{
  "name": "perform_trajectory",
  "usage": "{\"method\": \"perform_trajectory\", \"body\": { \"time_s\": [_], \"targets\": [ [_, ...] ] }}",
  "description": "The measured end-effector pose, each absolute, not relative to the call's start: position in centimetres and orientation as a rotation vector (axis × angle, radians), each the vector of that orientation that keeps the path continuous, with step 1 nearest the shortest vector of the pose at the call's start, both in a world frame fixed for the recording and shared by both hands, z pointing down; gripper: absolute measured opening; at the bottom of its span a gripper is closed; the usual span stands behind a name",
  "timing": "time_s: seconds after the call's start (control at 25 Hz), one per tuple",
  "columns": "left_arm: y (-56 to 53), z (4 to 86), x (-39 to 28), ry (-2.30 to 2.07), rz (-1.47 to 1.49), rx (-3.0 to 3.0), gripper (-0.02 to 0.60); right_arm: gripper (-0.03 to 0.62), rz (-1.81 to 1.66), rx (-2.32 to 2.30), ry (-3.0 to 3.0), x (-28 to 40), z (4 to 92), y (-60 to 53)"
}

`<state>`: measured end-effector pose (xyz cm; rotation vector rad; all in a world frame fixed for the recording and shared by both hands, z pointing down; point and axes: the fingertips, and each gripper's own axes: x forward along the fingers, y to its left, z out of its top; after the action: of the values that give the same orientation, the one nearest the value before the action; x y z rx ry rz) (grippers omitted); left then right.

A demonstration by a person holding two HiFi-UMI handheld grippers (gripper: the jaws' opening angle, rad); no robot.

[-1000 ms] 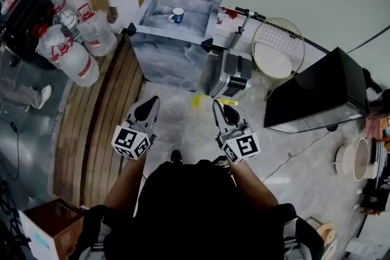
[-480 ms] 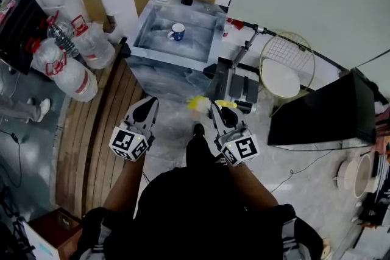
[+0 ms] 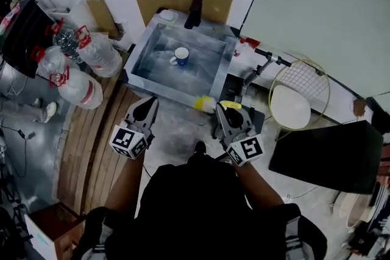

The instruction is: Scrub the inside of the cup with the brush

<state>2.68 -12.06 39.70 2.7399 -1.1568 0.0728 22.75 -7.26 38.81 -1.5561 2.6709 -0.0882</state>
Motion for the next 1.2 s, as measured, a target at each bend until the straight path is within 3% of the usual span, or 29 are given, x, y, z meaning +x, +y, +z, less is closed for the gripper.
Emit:
{"method": "perform_trajectory", "body": {
  "time_s": [0.4, 0.48, 0.6, 1.2],
  "targets": [
    [-22.9, 43.0, 3.6, -1.079, 0.355, 2.742, 0.017, 0.046, -0.118, -1.497, 2.7, 23.3, 39.3, -18.2],
    [-25.3, 44.4, 3.6, -1.027, 0.439, 2.769, 0.042, 0.046, -0.118, -1.524, 2.697, 23.1, 39.7, -20.3],
    [-28.9, 47.3, 3.6, -0.923, 0.583, 2.79, 0.129, 0.046, -0.104, -1.576, 2.697, 22.6, 40.2, -23.3],
    [-39.5, 63.8, 6.2, -0.383, 1.135, 2.702, 0.167, 0.047, -0.134, -1.795, 2.711, 19.3, 43.0, -32.9]
  ]
}}
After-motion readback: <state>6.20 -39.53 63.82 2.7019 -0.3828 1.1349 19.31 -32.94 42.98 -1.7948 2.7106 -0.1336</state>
